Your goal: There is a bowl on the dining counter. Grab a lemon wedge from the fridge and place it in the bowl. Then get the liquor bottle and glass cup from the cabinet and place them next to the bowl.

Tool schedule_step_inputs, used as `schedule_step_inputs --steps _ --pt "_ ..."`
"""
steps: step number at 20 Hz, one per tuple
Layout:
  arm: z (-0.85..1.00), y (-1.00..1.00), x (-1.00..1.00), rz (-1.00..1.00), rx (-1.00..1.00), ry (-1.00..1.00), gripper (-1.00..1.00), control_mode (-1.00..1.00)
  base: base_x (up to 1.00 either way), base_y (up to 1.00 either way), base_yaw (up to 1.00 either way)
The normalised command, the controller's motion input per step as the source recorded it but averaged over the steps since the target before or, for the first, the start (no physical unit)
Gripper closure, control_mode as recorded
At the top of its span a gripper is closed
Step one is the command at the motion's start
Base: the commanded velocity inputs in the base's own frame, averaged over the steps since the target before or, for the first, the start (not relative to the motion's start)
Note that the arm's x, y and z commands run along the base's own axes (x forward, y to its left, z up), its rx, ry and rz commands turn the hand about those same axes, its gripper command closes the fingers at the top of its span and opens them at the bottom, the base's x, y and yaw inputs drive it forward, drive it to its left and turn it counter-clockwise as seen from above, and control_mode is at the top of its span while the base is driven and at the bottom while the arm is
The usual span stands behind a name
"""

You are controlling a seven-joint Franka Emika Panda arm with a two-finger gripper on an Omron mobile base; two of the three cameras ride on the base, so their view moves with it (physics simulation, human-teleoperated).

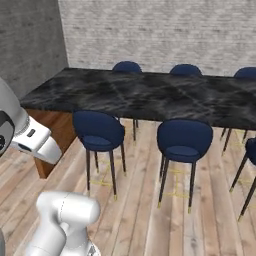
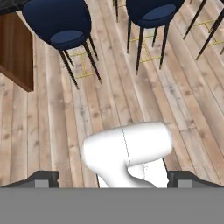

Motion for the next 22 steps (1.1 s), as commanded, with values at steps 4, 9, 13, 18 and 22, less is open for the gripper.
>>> schedule_step_inputs --steps 4,9,13,18,22 --pt "0.0 0.0 0.0 0.0 0.0 0.0 -1.0 1.0 0.17 1.0 0.0" --pt "0.0 0.0 0.0 0.0 0.0 0.0 -1.0 1.0 0.22 1.0 0.0" --pt "0.0 0.0 0.0 0.0 0.0 0.0 -1.0 1.0 0.29 1.0 0.0" --pt "0.0 0.0 0.0 0.0 0.0 0.0 -1.0 1.0 0.35 1.0 0.0" --pt "0.0 0.0 0.0 0.0 0.0 0.0 -1.0 1.0 0.46 1.0 0.0"
